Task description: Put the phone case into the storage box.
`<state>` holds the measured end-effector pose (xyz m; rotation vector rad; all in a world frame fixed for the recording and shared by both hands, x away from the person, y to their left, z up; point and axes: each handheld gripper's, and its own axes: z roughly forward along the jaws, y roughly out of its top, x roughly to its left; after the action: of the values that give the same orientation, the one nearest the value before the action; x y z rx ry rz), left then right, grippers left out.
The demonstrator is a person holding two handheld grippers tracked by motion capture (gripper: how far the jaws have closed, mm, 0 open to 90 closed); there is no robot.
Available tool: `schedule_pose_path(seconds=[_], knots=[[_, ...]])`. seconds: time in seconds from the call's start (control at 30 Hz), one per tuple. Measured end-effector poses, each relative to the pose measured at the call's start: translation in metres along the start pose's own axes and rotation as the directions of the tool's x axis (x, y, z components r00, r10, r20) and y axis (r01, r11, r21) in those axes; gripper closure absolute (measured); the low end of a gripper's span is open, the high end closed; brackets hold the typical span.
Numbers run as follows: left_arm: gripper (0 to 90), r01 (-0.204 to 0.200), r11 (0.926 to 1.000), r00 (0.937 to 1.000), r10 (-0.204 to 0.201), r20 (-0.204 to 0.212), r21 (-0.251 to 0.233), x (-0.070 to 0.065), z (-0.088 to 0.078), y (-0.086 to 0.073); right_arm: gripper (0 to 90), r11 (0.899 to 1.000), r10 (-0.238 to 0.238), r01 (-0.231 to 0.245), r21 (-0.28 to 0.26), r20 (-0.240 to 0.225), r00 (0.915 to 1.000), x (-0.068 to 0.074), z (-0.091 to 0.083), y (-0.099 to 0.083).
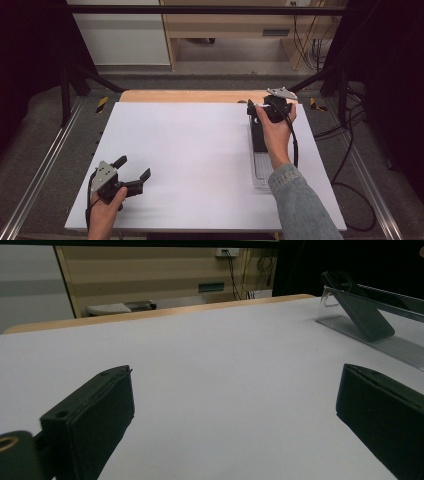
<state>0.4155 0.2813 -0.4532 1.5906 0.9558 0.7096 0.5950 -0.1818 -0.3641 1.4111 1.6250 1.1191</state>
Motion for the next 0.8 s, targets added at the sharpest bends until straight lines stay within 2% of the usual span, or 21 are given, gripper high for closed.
schedule_pose_path(seconds=[0.17, 0.27, 0.47, 0.57, 0.8], knots=[[2.1, 0.0, 1.0, 1.0, 0.0, -0.001, -0.003, 0.0017, 0.0002, 0.0, 7.2, 1.0, 0.015, -0.015, 0.005, -0.014, 0.9998, -0.0018, 0.0, -0.0039], [2.0, -0.012, 0.9999, 0.9999, 0.012, -0.004, -0.004, 0.0016, -0.0004, 0.0003, 7.5, 1.0, 0.009, -0.009, -0.014, -0.022, 0.9997, -0.0013, -0.0021, -0.0041], [2.1, -0.012, 0.9999, 0.9999, 0.012, 0.001, -0.006, 0.0028, -0.0002, 0.001, 8.1, 1.0, 0.0, -0.001, -0.008, -0.024, 0.9997, -0.0018, -0.0013, -0.0066], [2.1, -0.014, 0.9999, 0.9999, 0.014, 0.009, -0.004, 0.0022, 0.0008, 0.0011, 8.4, 1.0, 0.012, -0.013, -0.008, -0.035, 0.9993, -0.0012, -0.0018, -0.0058], [2.1, -0.013, 0.9999, 0.9998, 0.013, 0.015, -0.007, 0.0012, 0.0015, 0.0015, 8.5, 1.0, -0.004, 0.003, -0.015, -0.067, 0.9977, 0.0022, -0.0057, -0.0049]])
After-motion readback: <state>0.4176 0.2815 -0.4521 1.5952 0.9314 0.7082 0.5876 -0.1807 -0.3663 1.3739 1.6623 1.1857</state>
